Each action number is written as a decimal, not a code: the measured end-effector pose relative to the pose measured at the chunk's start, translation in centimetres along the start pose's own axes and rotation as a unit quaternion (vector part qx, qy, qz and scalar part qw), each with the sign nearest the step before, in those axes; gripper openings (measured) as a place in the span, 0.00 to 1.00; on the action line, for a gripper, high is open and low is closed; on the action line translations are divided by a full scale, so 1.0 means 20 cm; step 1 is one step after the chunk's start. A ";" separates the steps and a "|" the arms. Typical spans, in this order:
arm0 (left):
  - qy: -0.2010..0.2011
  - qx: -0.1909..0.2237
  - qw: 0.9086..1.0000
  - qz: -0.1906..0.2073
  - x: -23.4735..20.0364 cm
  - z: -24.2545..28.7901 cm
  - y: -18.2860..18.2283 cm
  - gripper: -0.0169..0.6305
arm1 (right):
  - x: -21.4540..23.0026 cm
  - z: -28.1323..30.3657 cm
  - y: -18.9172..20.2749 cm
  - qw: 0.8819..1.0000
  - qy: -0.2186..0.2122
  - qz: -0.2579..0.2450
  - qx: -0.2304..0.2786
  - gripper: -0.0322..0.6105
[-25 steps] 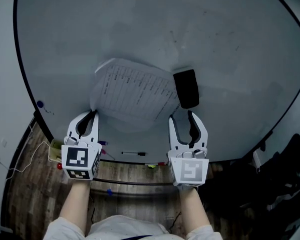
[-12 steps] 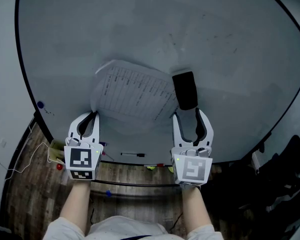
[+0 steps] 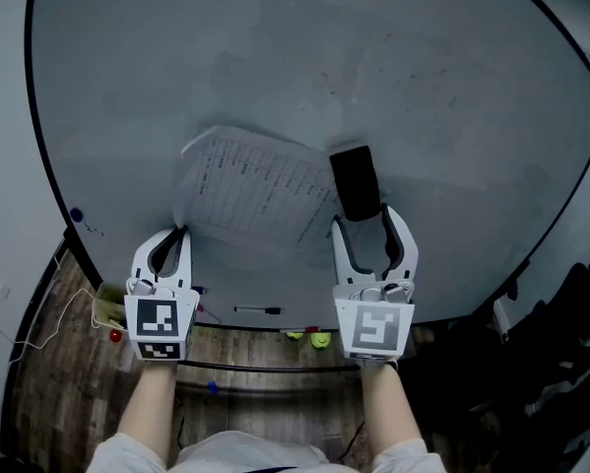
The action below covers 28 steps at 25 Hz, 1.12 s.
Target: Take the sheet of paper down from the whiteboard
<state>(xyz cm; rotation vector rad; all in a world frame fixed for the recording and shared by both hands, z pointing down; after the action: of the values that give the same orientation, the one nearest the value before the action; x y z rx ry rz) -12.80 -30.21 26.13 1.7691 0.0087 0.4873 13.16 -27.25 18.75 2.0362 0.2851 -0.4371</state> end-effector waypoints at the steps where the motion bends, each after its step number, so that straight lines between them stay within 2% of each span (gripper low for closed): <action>1: 0.000 -0.001 1.000 0.000 0.00 0.00 0.00 0.06 | 0.00 0.01 0.00 1.000 0.001 -0.001 0.000 0.46; 7: -0.008 -0.005 1.000 -0.005 0.00 0.00 0.00 0.06 | 0.04 0.05 -0.02 0.999 -0.011 -0.042 0.023 0.46; 16: -0.010 -0.003 1.000 -0.007 0.01 0.01 0.00 0.06 | 0.02 0.10 -0.03 0.998 -0.037 -0.042 0.012 0.46; 28: -0.014 0.000 1.000 -0.020 0.01 0.00 -0.01 0.06 | 0.05 0.11 -0.04 0.998 -0.032 -0.043 0.015 0.43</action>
<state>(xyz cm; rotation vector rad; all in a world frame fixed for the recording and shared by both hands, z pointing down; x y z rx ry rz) -12.57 -30.18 25.96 1.7724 0.0238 0.4338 13.37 -28.71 16.79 2.0412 0.3292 -0.5620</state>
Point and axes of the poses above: the fingertips, and each gripper's own axes: z forward along the fingers, x to its right, y out of its underside, the point moved 3 cm from there along -z, backward along the fingers, and after that the axes turned 4 degrees about y, right-handed, at the moved point
